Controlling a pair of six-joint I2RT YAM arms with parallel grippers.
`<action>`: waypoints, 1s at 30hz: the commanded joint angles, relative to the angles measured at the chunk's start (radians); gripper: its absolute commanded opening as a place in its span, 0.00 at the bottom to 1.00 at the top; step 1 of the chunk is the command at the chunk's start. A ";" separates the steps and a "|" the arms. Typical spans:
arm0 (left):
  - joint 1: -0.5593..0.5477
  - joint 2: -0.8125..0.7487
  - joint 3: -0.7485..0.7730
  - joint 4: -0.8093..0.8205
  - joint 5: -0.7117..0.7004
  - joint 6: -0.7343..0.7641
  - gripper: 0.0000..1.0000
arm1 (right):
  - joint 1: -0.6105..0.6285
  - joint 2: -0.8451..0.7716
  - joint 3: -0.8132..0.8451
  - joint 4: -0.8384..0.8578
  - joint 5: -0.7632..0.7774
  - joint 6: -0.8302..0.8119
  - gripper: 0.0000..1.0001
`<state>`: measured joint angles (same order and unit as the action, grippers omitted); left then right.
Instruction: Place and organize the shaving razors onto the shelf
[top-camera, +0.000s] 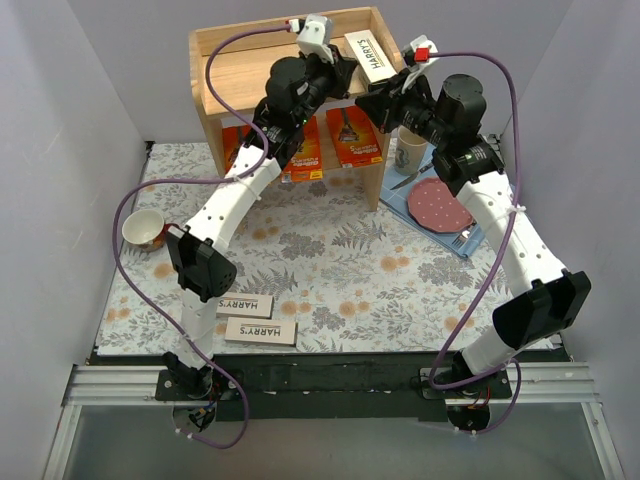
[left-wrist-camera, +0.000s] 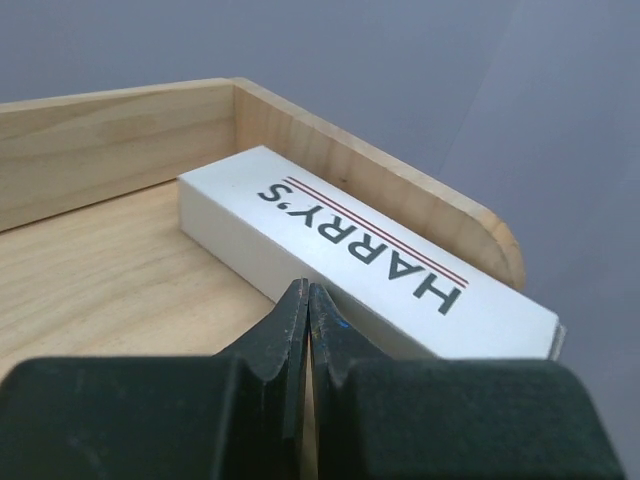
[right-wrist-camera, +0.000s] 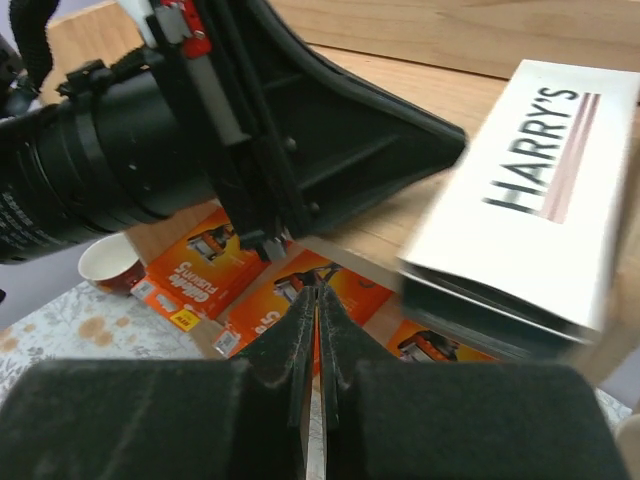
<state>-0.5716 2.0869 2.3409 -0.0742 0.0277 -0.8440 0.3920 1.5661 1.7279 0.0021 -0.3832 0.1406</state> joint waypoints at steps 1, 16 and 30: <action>-0.057 0.010 -0.014 -0.075 -0.005 0.003 0.00 | 0.013 -0.035 0.018 0.026 -0.037 0.011 0.11; -0.063 -0.017 -0.066 -0.035 -0.164 0.097 0.01 | -0.030 0.061 0.139 -0.031 0.081 -0.065 0.11; -0.062 -0.347 -0.365 0.040 -0.262 0.203 0.29 | -0.067 0.098 0.174 0.053 -0.104 -0.009 0.11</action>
<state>-0.6327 1.9018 2.0701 -0.0086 -0.1734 -0.6926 0.3481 1.7123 1.9091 -0.0345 -0.3977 0.1104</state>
